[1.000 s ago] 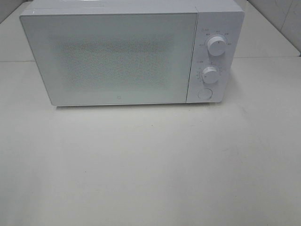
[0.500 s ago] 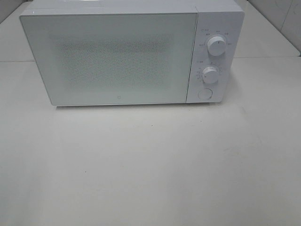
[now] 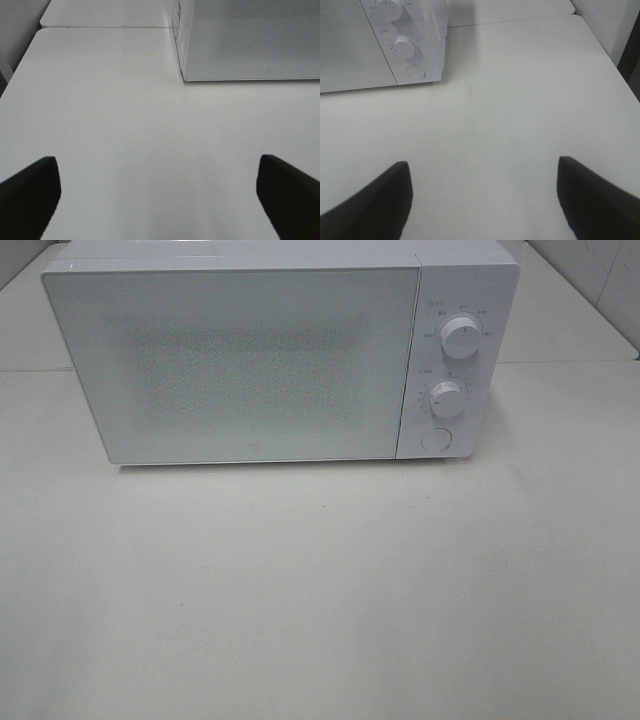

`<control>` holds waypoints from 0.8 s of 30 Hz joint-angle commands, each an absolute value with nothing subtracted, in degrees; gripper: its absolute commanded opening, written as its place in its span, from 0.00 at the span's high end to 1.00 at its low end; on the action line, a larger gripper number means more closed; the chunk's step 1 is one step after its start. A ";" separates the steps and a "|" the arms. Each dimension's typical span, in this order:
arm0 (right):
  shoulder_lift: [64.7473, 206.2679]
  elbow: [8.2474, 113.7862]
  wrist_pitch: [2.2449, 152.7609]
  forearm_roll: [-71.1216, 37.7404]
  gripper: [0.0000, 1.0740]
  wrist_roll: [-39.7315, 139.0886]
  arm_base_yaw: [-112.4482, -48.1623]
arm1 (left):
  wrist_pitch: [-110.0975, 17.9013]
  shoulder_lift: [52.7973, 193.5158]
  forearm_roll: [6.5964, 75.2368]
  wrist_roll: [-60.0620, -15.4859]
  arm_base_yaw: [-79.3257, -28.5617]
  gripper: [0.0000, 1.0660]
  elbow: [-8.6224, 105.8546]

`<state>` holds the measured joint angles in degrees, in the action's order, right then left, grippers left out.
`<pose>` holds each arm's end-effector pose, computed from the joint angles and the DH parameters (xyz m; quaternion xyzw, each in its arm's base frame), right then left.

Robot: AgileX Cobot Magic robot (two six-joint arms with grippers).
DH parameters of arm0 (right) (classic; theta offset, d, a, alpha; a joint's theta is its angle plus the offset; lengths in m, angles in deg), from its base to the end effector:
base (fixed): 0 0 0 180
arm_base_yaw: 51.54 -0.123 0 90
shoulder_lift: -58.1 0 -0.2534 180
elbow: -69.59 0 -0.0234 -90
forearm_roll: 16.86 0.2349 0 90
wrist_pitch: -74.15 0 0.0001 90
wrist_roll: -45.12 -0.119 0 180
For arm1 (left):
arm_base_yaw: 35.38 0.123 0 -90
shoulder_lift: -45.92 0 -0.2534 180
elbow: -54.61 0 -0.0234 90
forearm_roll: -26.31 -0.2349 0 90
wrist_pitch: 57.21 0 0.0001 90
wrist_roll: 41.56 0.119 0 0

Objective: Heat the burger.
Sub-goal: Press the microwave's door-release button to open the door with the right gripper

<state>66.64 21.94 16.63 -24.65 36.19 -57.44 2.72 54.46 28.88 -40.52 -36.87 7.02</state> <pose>0.0412 -0.0094 0.2636 0.0229 0.8350 0.0030 0.5497 0.0381 -0.0056 0.2587 0.0195 0.8479 -0.0245 0.5292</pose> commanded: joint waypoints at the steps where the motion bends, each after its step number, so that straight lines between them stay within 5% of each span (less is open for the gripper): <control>1: 65.03 21.88 16.86 -24.43 0.29 36.93 -57.16 | 2.20 53.03 29.11 -40.52 -36.70 0.04 6.79; 11: 67.73 24.75 21.55 -24.77 0.29 34.01 -57.16 | 2.20 53.03 29.11 -40.52 -36.70 0.04 6.79; 24: 84.57 20.97 49.00 -24.71 0.30 33.95 -57.16 | 2.20 53.03 29.11 -40.52 -36.70 0.04 6.79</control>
